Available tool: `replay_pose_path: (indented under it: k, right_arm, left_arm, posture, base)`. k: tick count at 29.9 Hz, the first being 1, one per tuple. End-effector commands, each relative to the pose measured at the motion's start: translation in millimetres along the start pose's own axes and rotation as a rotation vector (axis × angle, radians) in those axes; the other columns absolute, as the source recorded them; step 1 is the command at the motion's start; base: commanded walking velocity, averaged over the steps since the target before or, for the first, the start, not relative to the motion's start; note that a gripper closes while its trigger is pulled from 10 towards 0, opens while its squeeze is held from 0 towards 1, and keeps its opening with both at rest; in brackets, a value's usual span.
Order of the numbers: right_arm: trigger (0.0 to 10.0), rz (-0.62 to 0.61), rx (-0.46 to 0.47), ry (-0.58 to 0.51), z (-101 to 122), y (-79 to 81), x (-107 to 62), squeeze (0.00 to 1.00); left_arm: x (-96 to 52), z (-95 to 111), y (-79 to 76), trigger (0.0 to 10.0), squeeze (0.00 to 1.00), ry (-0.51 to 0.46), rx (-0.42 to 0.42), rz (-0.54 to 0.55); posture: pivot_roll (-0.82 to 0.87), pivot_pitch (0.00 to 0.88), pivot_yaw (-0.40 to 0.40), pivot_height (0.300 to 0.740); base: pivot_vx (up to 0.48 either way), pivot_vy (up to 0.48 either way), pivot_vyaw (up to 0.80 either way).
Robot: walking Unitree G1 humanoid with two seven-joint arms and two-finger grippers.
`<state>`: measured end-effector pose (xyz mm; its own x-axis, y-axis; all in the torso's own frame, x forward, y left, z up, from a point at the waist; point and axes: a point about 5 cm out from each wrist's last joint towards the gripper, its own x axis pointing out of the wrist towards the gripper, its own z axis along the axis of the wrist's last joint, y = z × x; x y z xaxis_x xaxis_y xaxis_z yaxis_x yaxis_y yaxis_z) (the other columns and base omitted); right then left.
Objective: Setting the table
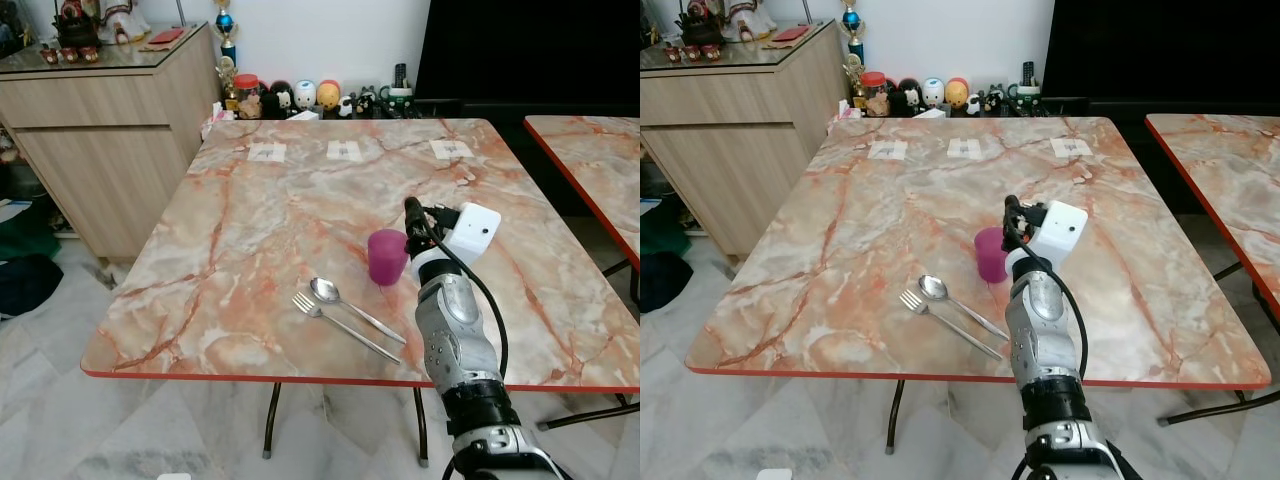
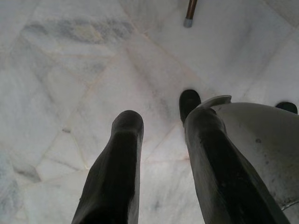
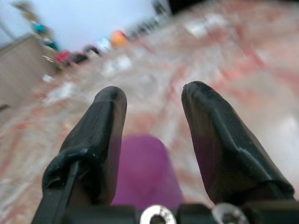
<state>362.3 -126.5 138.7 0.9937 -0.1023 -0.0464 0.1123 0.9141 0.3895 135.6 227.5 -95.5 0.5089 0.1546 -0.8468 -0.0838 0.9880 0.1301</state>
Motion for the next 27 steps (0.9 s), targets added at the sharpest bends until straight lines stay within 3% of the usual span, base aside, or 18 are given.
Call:
replay_pose_path:
  k: [1,6,27]
  right_arm:
    - [10.0,-0.028,0.032,0.038,-1.6,-1.5,2.6,0.00]
    - [10.0,-0.061,0.030,0.120,-8.4,-7.0,7.4,0.00]
    - [10.0,-0.047,0.033,0.216,-9.1,0.3,16.9,0.00]
  left_arm:
    - [-0.6,-4.5,0.0,10.0,0.00,0.023,0.004,-0.001]
    - [-0.7,-5.0,-0.2,10.0,0.00,0.026,0.006,-0.004]
    - [-0.7,-5.0,-0.3,10.0,0.00,0.025,-0.001,-0.004]
  posture:
    - [-0.04,0.000,0.011,0.740]
    - [-0.04,0.000,0.011,0.740]
    - [-0.03,0.000,0.007,0.740]
  base:
    - [0.000,0.000,0.00]
    - [0.000,0.000,0.00]
    - [0.000,0.000,0.00]
